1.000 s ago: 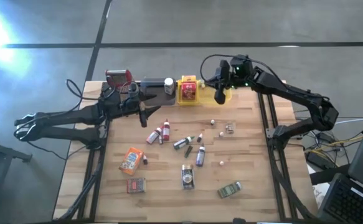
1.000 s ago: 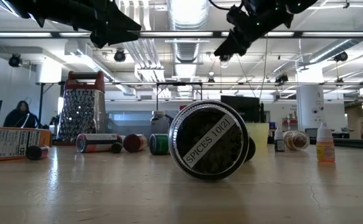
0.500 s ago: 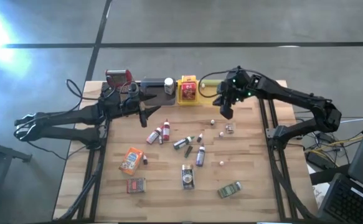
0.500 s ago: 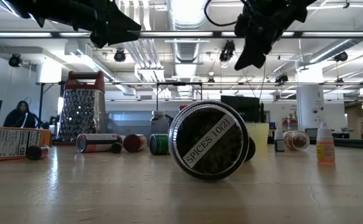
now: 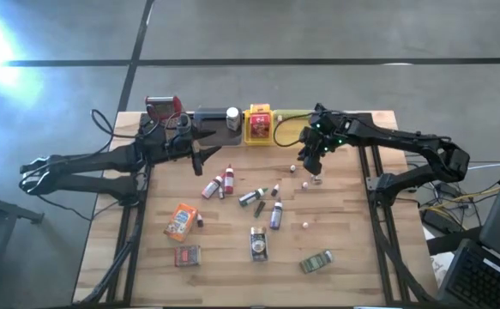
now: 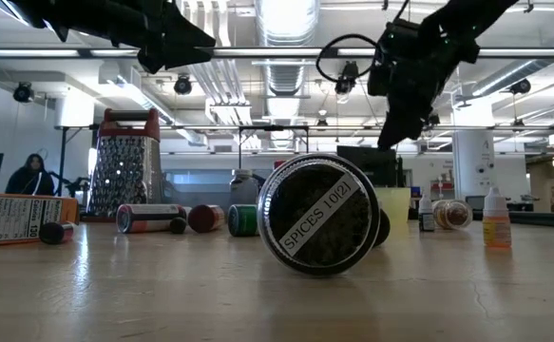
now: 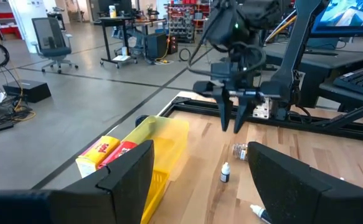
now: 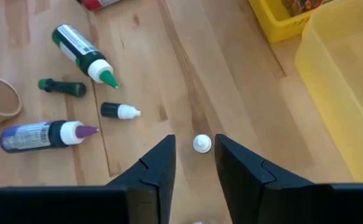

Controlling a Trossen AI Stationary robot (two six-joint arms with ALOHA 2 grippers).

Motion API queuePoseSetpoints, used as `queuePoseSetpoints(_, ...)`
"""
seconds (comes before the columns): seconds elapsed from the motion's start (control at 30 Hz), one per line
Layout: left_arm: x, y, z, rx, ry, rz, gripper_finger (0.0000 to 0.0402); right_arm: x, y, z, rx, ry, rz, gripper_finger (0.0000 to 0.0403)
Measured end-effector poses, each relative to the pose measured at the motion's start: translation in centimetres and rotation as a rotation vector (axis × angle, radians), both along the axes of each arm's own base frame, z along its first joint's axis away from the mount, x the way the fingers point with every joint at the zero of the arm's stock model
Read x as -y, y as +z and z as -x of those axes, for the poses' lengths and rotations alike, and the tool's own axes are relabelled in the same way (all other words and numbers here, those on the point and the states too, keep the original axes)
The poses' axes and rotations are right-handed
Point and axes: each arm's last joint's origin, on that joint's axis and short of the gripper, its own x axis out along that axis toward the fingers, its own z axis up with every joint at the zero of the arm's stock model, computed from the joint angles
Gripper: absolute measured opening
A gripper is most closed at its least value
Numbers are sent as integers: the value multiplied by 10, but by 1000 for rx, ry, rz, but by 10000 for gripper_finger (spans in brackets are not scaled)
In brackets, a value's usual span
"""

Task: Pick & Place Kitchen Items
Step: Put the black food coloring bottle into the light yellow bin

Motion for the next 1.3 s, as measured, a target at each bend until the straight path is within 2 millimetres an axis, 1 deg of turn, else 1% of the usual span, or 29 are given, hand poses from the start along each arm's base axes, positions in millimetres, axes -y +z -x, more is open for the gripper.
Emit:
queuePoseSetpoints(0.27, 0, 0, 0, 0, 0, 0, 264, -5, -25, 3, 14, 18, 13, 148)
queuePoseSetpoints(0.43, 0, 0, 0, 0, 0, 0, 264, -9, -36, 3, 38, 33, 28, 166)
queuePoseSetpoints(0.6, 0, 0, 0, 0, 0, 0, 264, -11, -41, 3, 52, 26, 63, 172)
queuePoseSetpoints(0.83, 0, 0, 0, 0, 0, 1, 264, -10, -42, 2, 65, 9, 92, 163)
queuePoseSetpoints(0.97, 0, 0, 0, 0, 0, 2, 264, -9, -54, 0, 54, -6, 73, 160)
queuePoseSetpoints(1.07, 0, 0, 0, 0, 0, 2, 264, -9, -65, -3, 32, -8, 55, 165)
queuePoseSetpoints(1.3, 0, 0, 0, 0, 0, 2, 264, -5, -76, -10, 4, -4, 43, 186)
